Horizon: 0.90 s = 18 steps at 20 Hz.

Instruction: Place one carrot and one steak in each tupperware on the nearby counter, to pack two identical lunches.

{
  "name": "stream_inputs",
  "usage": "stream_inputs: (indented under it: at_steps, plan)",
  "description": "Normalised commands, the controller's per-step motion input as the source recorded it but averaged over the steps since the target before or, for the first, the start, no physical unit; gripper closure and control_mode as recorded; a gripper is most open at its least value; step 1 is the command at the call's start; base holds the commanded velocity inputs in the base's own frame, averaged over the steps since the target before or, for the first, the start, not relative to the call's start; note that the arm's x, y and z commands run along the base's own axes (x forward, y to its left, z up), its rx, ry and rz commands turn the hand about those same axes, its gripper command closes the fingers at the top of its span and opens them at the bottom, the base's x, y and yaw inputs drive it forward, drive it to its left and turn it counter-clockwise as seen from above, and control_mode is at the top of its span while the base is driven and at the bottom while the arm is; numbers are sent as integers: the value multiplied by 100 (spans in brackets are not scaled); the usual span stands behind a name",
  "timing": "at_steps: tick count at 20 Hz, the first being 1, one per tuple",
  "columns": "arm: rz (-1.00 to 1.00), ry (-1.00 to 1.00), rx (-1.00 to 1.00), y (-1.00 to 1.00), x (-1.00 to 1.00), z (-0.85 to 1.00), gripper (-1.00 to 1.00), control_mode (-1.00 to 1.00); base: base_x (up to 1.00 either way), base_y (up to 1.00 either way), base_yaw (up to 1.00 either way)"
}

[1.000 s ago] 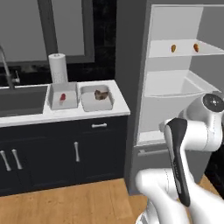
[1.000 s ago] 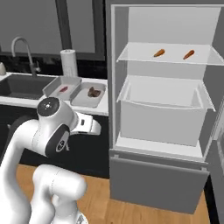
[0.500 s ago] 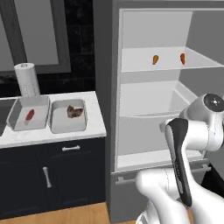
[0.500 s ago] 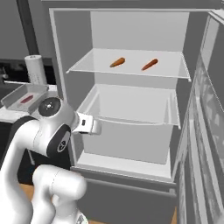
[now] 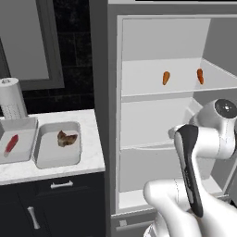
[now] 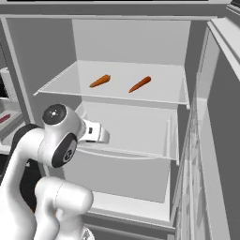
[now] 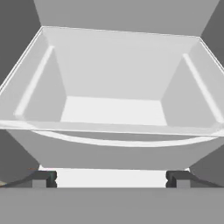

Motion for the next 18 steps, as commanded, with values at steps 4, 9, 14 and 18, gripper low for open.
stream_inputs:
  at_steps: [4, 9, 14, 18]
  plan:
    - [5, -35, 0, 0, 0, 55, -100, -100, 0, 0, 0]
    - [2, -33, 0, 3, 19, 89, -100, -100, 0, 0, 0]
    - [-4, 2, 0, 13, 57, 97, -100, -100, 0, 0, 0]
    - [-8, 9, 0, 11, 69, 63, -100, -100, 0, 0, 0]
